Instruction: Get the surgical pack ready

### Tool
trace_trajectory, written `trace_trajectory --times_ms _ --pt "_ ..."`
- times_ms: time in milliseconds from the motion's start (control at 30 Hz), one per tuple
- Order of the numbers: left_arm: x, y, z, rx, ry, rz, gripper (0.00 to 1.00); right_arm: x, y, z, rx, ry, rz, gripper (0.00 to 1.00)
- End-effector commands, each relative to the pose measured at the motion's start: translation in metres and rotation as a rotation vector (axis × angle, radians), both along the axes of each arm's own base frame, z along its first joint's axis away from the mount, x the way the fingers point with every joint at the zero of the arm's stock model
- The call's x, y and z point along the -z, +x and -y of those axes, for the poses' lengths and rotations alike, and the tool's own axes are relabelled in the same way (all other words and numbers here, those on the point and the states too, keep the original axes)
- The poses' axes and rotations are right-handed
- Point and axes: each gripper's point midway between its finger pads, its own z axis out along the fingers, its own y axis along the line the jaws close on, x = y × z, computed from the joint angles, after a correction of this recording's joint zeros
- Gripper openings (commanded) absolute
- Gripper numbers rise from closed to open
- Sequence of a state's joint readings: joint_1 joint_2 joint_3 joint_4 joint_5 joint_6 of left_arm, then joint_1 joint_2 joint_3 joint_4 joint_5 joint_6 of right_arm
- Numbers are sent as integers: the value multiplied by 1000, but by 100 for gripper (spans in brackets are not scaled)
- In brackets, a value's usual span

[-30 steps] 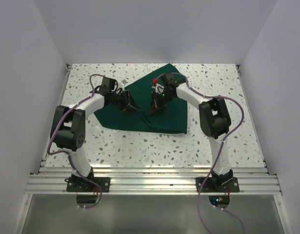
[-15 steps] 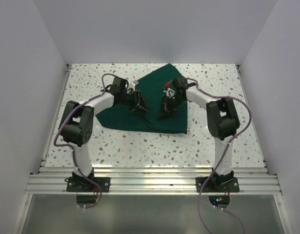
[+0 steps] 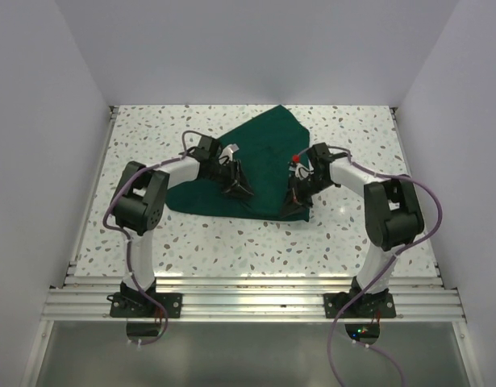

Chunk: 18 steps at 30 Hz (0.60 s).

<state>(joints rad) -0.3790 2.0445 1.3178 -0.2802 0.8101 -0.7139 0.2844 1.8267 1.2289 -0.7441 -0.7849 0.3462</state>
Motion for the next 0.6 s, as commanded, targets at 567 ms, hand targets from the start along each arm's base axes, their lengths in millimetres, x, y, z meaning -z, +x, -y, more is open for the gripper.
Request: trace_trajectory --times_ms 567 --pt "26 1 -10 -3 87 -16 37 61 -23 97 91 -300 -110 3"
